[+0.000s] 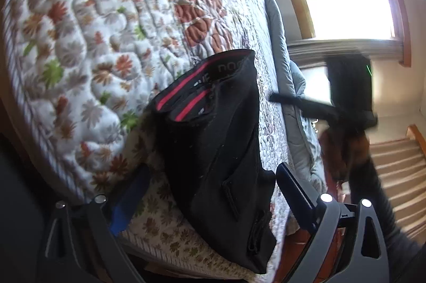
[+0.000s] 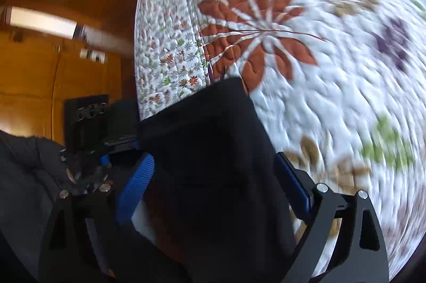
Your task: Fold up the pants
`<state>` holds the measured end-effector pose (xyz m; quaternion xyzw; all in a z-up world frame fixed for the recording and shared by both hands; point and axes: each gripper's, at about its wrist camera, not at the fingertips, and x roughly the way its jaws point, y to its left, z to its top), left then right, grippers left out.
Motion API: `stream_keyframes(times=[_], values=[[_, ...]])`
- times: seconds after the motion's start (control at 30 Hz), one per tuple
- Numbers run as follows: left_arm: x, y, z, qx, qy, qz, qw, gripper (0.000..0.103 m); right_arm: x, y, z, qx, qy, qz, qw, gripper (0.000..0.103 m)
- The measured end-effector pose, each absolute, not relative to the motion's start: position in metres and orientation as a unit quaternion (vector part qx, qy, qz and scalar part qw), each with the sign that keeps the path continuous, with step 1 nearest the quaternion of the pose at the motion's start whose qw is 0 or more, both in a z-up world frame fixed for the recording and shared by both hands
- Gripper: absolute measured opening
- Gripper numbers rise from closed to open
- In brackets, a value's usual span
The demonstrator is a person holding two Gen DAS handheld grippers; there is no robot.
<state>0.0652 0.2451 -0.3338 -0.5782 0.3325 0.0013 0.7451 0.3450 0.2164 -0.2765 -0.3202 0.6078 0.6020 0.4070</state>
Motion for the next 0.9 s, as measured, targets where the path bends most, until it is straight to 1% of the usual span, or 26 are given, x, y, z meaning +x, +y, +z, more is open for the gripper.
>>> stream_keyframes(times=[0.2, 0.23, 0.27, 0.33, 0.37, 0.4, 0.47, 0.53, 0.57, 0.6, 0.63, 0.67, 0.7, 0.73, 0.8, 0.9], values=[[0.069, 0.238, -0.331, -0.552, 0.336, -0.008, 0.763, 0.099, 0.335, 0.248, -0.310, -0.341, 0.623, 0.623, 0.328, 0.092], [0.075, 0.235, -0.332, -0.550, 0.337, -0.009, 0.764, 0.099, 0.335, 0.249, -0.318, -0.345, 0.626, 0.622, 0.319, 0.081], [0.075, 0.235, -0.332, -0.551, 0.336, -0.011, 0.763, 0.099, 0.336, 0.249, -0.323, -0.352, 0.627, 0.618, 0.318, 0.073], [0.079, 0.232, -0.333, -0.558, 0.334, -0.015, 0.760, 0.099, 0.345, 0.247, -0.329, -0.350, 0.635, 0.613, 0.314, 0.044], [0.077, 0.233, -0.333, -0.561, 0.333, -0.016, 0.758, 0.099, 0.354, 0.245, -0.328, -0.341, 0.640, 0.613, 0.313, 0.038], [0.075, 0.235, -0.330, -0.559, 0.333, -0.014, 0.759, 0.099, 0.359, 0.243, -0.327, -0.333, 0.643, 0.615, 0.312, 0.037], [0.075, 0.238, -0.319, -0.538, 0.322, -0.004, 0.779, 0.099, 0.363, 0.240, -0.326, -0.317, 0.649, 0.617, 0.312, 0.038], [0.074, 0.243, -0.320, -0.541, 0.319, 0.000, 0.778, 0.099, 0.361, 0.238, -0.326, -0.312, 0.651, 0.618, 0.311, 0.049], [0.075, 0.247, -0.324, -0.554, 0.318, 0.001, 0.769, 0.098, 0.361, 0.237, -0.325, -0.313, 0.649, 0.620, 0.311, 0.051], [0.076, 0.251, -0.330, -0.564, 0.320, 0.002, 0.761, 0.095, 0.361, 0.236, -0.325, -0.313, 0.649, 0.621, 0.311, 0.055], [0.076, 0.252, -0.332, -0.565, 0.323, 0.006, 0.760, 0.088, 0.361, 0.237, -0.327, -0.312, 0.650, 0.619, 0.311, 0.057], [0.075, 0.252, -0.331, -0.560, 0.326, 0.010, 0.761, 0.085, 0.363, 0.237, -0.327, -0.312, 0.652, 0.617, 0.312, 0.057], [0.075, 0.251, -0.330, -0.552, 0.333, 0.016, 0.765, 0.074, 0.364, 0.236, -0.328, -0.311, 0.654, 0.614, 0.314, 0.058], [0.075, 0.251, -0.330, -0.548, 0.338, 0.016, 0.765, 0.061, 0.366, 0.234, -0.328, -0.311, 0.656, 0.613, 0.312, 0.058], [0.078, 0.249, -0.332, -0.548, 0.345, 0.011, 0.761, 0.062, 0.368, 0.232, -0.329, -0.312, 0.659, 0.611, 0.309, 0.059], [0.081, 0.248, -0.329, -0.543, 0.346, 0.012, 0.765, 0.071, 0.372, 0.229, -0.331, -0.309, 0.661, 0.610, 0.308, 0.059]])
